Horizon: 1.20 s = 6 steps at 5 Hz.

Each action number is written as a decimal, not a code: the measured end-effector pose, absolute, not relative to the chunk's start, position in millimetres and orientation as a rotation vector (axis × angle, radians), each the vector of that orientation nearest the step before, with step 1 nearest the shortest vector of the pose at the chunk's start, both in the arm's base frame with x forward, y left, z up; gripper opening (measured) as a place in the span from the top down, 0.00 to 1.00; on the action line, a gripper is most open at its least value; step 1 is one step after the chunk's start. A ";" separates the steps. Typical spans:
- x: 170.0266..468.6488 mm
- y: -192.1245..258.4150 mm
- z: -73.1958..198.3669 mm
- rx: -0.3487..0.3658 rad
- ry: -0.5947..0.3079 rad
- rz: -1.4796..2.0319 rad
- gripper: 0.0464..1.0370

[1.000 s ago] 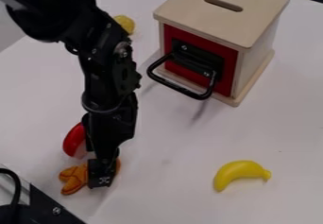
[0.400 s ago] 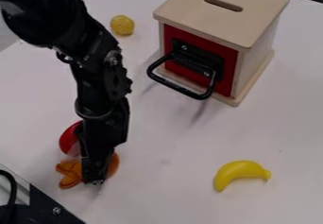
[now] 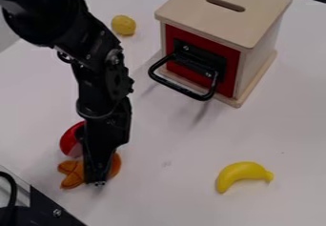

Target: Move the orange toy to the left side of the table near the drawer and the lemon

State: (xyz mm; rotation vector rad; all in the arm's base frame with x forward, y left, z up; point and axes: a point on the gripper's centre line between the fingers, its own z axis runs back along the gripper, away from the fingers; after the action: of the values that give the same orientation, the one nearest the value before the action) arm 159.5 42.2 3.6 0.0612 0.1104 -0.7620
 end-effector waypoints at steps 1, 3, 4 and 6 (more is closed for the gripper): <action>163.8 44.4 32.5 0.078 0.043 -0.799 0.64; 180.6 65.3 89.4 0.080 -0.047 -0.795 0.64; 208.3 90.3 98.0 0.074 -0.036 -0.737 0.64; 261.7 135.8 96.2 0.086 -0.036 -0.659 0.64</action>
State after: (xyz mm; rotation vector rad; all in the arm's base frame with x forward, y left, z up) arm 261.7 135.8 96.2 0.0861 -0.0356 -0.6591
